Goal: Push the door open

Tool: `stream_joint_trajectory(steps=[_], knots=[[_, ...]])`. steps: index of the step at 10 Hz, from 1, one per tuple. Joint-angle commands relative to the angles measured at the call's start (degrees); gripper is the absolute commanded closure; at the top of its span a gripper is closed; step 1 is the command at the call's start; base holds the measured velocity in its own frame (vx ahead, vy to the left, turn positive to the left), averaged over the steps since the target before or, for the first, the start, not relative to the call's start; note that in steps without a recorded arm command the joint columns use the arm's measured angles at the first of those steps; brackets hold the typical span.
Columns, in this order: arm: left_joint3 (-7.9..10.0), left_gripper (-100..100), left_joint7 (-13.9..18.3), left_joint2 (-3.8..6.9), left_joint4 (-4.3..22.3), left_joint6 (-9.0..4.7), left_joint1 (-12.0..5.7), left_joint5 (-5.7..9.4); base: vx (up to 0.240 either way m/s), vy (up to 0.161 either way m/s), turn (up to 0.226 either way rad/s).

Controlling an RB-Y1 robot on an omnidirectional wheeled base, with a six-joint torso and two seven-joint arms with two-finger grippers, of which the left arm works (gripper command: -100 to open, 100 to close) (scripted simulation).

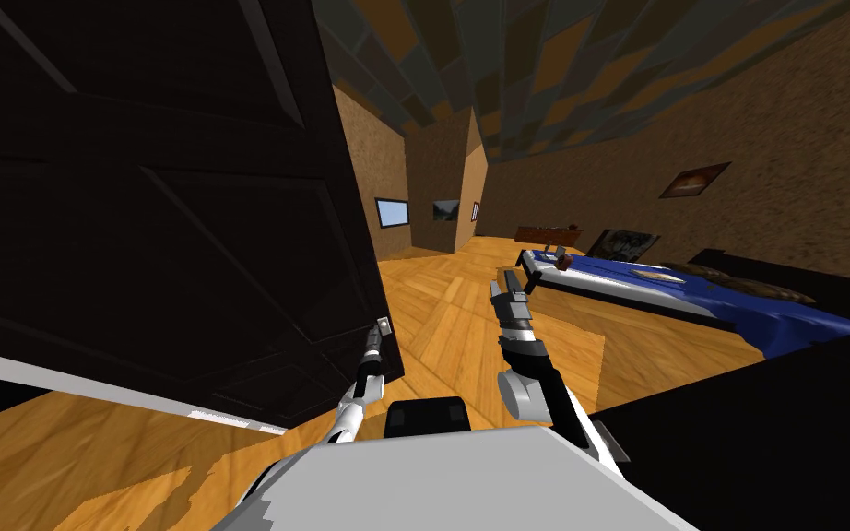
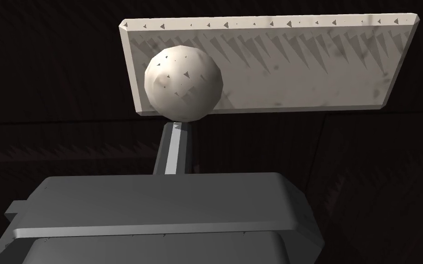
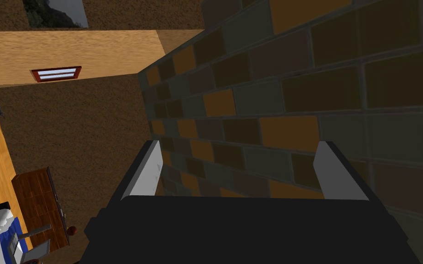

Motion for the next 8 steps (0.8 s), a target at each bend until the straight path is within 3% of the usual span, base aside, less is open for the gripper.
stream_joint_trajectory(steps=[1,2,3,4,6,7,8], knots=[[-0.01,100,0.00,-0.01,-0.01,-0.02,-0.02,0.00,0.000,0.000,0.000],[-0.01,100,0.00,-0.01,-0.01,-0.02,-0.02,0.00,0.000,0.000,0.000],[-0.81,-100,-0.16,1.69,0.15,-0.02,-0.11,0.54,-0.002,0.064,0.118],[-1.42,-100,-0.28,2.63,0.27,-0.02,-0.18,0.95,-0.003,0.126,0.158],[-1.42,-100,-0.28,2.63,0.27,-0.02,-0.18,0.95,-0.002,0.069,0.009],[-2.83,-100,-0.56,4.00,0.56,-0.03,-0.35,1.91,-0.007,0.103,0.221],[-3.86,-100,-0.76,4.46,0.77,-0.03,-0.47,2.61,-0.016,0.147,0.305]])
